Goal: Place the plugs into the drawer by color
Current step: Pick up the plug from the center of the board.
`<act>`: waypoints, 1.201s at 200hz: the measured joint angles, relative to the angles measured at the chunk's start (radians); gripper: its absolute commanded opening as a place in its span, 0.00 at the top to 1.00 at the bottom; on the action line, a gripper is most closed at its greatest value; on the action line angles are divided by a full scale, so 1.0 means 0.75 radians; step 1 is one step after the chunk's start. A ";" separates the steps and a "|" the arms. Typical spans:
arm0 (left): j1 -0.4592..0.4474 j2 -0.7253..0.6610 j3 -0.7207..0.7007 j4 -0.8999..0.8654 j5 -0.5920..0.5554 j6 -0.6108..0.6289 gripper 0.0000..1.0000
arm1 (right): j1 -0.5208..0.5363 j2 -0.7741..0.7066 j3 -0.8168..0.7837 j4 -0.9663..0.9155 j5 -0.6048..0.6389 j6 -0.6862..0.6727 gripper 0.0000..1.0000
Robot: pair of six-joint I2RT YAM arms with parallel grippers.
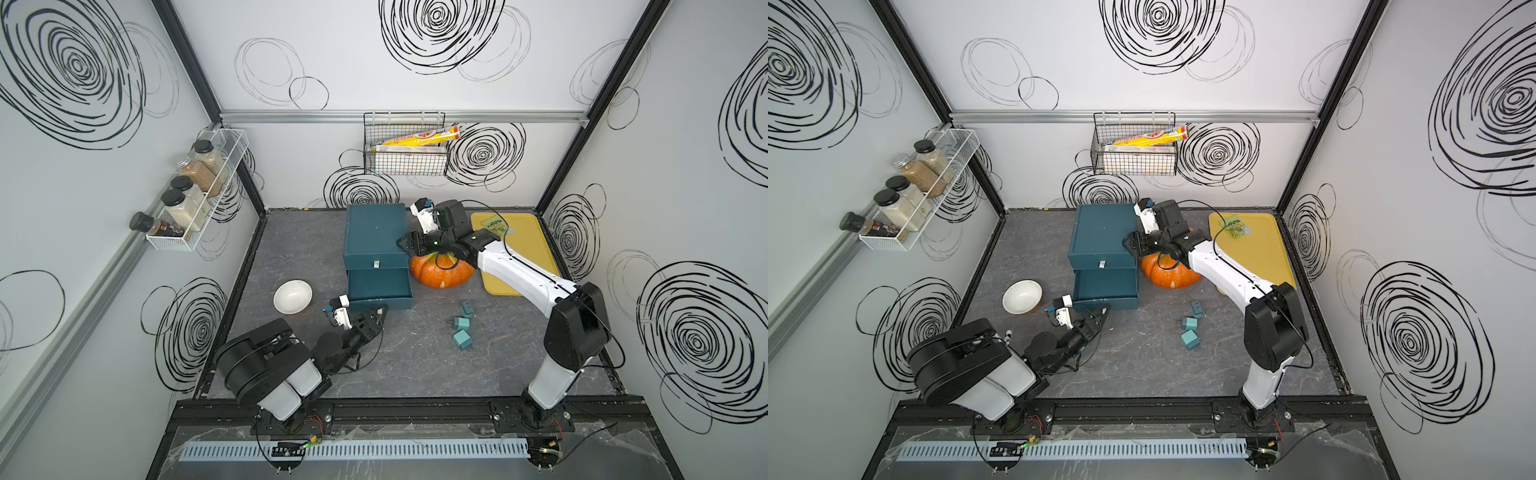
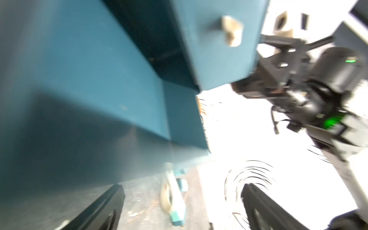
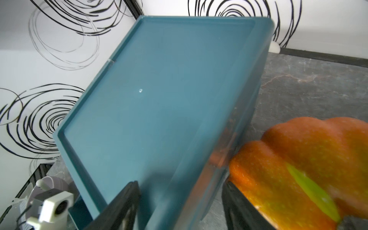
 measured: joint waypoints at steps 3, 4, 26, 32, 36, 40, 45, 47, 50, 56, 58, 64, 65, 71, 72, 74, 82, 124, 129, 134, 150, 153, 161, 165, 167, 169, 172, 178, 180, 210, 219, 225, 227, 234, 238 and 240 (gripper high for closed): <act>0.000 -0.036 0.000 -0.011 0.005 0.001 0.01 | 0.000 0.000 0.005 -0.011 0.001 0.001 0.26; 0.000 -0.043 0.000 -0.015 0.006 0.001 0.01 | 0.000 0.000 0.009 -0.018 0.003 0.002 0.26; 0.000 -0.299 0.002 -0.214 0.038 0.015 0.01 | 0.000 -0.020 0.027 -0.081 0.025 0.001 0.24; 0.000 -0.381 0.001 -0.307 0.042 0.021 0.01 | 0.000 -0.041 0.022 -0.095 0.034 0.001 0.24; -0.001 -0.435 0.001 -0.363 0.043 0.025 0.01 | 0.000 -0.056 0.016 -0.102 0.037 0.002 0.23; -0.003 -0.497 0.002 -0.439 0.045 0.029 0.01 | 0.000 -0.075 0.009 -0.107 0.045 0.001 0.23; -0.004 -0.567 0.002 -0.517 0.044 0.035 0.01 | 0.000 -0.102 -0.001 -0.114 0.052 0.003 0.23; -0.005 -0.597 0.002 -0.555 0.043 0.035 0.01 | 0.000 -0.115 -0.005 -0.118 0.054 0.002 0.23; -0.006 -0.640 0.002 -0.603 0.043 0.039 0.01 | 0.000 -0.132 -0.010 -0.124 0.056 0.003 0.23; -0.006 -0.722 0.002 -0.700 0.043 0.046 0.01 | 0.000 -0.167 -0.018 -0.132 0.060 0.004 0.23; -0.006 -0.757 0.002 -0.741 0.043 0.052 0.01 | 0.000 -0.177 -0.019 -0.135 0.063 0.004 0.23; -0.007 -0.838 0.002 -0.849 0.044 0.063 0.01 | 0.000 -0.214 -0.024 -0.146 0.068 0.004 0.24; -0.007 -0.850 0.002 -0.863 0.044 0.066 0.01 | 0.000 -0.223 -0.026 -0.147 0.071 0.004 0.24; -0.011 -0.935 0.002 -0.988 0.044 0.081 0.01 | 0.000 -0.258 -0.036 -0.153 0.075 0.004 0.24; -0.012 -0.946 0.002 -1.002 0.044 0.084 0.01 | 0.000 -0.268 -0.039 -0.154 0.079 0.004 0.24; -0.013 -0.973 0.002 -1.046 0.044 0.086 0.01 | 0.000 -0.278 -0.043 -0.156 0.082 0.004 0.24; -0.016 -1.068 0.002 -1.195 0.043 0.104 0.01 | 0.000 -0.334 -0.075 -0.165 0.097 0.005 0.25; -0.017 -1.375 0.060 -1.882 0.038 0.244 0.01 | 0.000 -0.618 -0.453 -0.262 0.262 0.028 0.27; -0.017 -1.383 0.086 -1.954 0.037 0.265 0.01 | 0.000 -0.637 -0.502 -0.275 0.277 0.034 0.27; -0.017 -1.387 0.113 -2.015 0.037 0.290 0.01 | 0.000 -0.660 -0.563 -0.285 0.293 0.043 0.27; -0.017 -1.373 0.221 -2.175 0.038 0.381 0.01 | 0.000 -0.718 -0.728 -0.328 0.330 0.078 0.27; -0.018 -1.366 0.239 -2.195 0.038 0.398 0.01 | 0.000 -0.727 -0.757 -0.335 0.337 0.087 0.26; -0.020 -1.335 0.286 -2.220 0.048 0.444 0.01 | 0.001 -0.747 -0.827 -0.357 0.348 0.104 0.25; -0.022 -1.313 0.303 -2.221 0.059 0.463 0.01 | 0.003 -0.755 -0.863 -0.365 0.356 0.113 0.24; -0.023 -1.302 0.312 -2.221 0.066 0.475 0.01 | 0.004 -0.757 -0.874 -0.370 0.359 0.115 0.24; -0.023 -1.289 0.321 -2.221 0.074 0.485 0.01 | 0.006 -0.758 -0.889 -0.375 0.362 0.117 0.24; -0.024 -1.270 0.331 -2.219 0.083 0.498 0.01 | 0.008 -0.759 -0.906 -0.384 0.366 0.124 0.24; -0.026 -1.227 0.348 -2.218 0.107 0.525 0.01 | 0.012 -0.758 -0.935 -0.390 0.373 0.133 0.24; -0.027 -1.210 0.352 -2.214 0.115 0.535 0.01 | 0.015 -0.758 -0.946 -0.392 0.373 0.138 0.23; -0.058 -1.084 0.360 -2.198 0.182 0.631 0.01 | 0.086 -0.749 -1.032 -0.409 0.406 0.179 0.20; -0.066 -1.112 0.358 -2.201 0.187 0.653 0.01 | 0.111 -0.726 -1.032 -0.408 0.409 0.188 0.19; -0.068 -1.137 0.359 -2.203 0.188 0.665 0.01 | 0.123 -0.706 -1.032 -0.406 0.413 0.193 0.19; -0.069 -1.145 0.360 -2.204 0.188 0.669 0.01 | 0.127 -0.700 -1.031 -0.406 0.414 0.193 0.19; -0.069 -1.177 0.364 -2.210 0.189 0.682 0.01 | 0.142 -0.665 -1.030 -0.407 0.419 0.200 0.19; -0.069 -1.195 0.366 -2.211 0.189 0.688 0.01 | 0.149 -0.644 -1.029 -0.407 0.423 0.200 0.20; -0.069 -1.207 0.366 -2.212 0.189 0.689 0.01 | 0.152 -0.630 -1.029 -0.407 0.424 0.201 0.20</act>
